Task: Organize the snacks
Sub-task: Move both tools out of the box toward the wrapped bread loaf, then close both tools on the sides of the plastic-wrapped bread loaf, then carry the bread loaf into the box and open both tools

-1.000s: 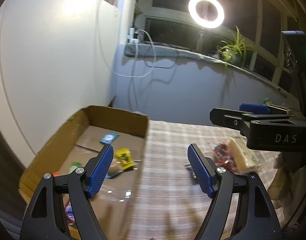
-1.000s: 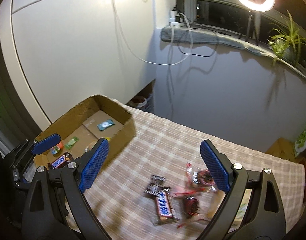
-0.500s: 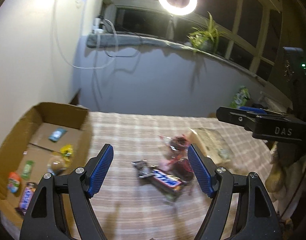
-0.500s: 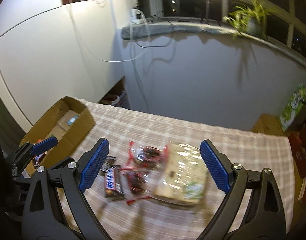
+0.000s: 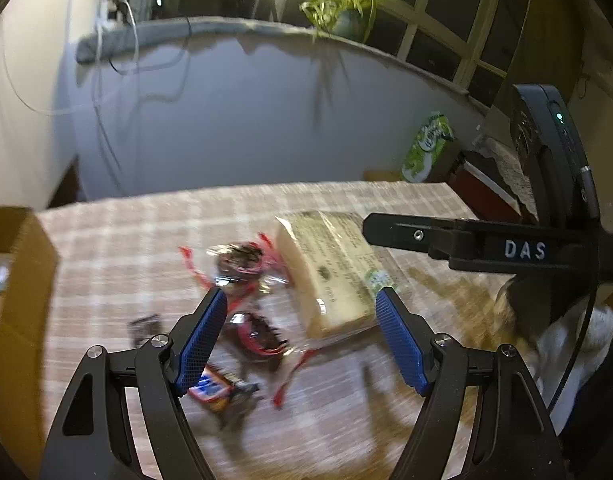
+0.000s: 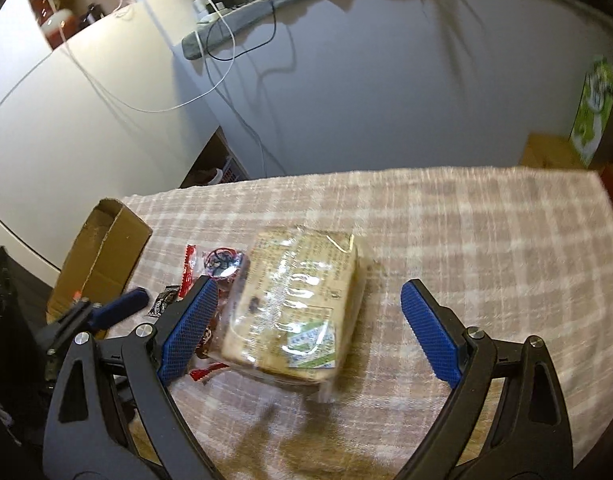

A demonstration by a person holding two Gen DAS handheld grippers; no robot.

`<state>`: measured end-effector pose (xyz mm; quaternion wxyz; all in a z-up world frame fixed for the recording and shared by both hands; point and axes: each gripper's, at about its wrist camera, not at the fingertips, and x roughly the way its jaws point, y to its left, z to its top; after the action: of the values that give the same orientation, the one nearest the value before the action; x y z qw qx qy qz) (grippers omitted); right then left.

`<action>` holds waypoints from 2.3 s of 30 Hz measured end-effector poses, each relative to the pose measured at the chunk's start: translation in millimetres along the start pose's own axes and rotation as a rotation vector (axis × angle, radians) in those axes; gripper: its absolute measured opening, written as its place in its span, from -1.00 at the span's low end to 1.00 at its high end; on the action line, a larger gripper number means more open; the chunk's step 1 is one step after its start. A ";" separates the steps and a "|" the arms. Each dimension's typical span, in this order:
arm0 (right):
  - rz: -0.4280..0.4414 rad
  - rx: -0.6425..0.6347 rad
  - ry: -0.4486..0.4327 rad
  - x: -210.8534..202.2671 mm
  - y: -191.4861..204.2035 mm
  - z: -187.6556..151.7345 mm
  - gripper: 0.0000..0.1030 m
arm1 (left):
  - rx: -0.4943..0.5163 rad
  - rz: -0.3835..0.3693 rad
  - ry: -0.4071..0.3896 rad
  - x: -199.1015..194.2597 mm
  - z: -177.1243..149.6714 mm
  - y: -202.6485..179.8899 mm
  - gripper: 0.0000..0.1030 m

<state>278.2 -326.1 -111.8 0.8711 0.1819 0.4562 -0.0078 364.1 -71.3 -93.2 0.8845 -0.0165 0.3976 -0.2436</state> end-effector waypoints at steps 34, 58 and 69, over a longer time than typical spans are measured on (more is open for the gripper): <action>0.113 0.035 0.057 9.4 -4.5 -17.9 0.15 | -0.001 -0.125 0.082 26.9 8.4 -21.2 0.10; 0.155 -0.157 0.007 -13.1 124.5 2.9 0.15 | -0.048 0.019 -0.155 -72.5 2.1 34.8 0.10; 0.211 -0.252 0.037 19.0 203.8 2.1 0.15 | -0.137 0.094 -0.214 -109.9 -14.4 92.5 0.10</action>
<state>327.6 -133.5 -62.7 0.8743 0.1182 0.4480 0.1444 330.4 61.4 -47.3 0.9291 -0.0840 0.3169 -0.1711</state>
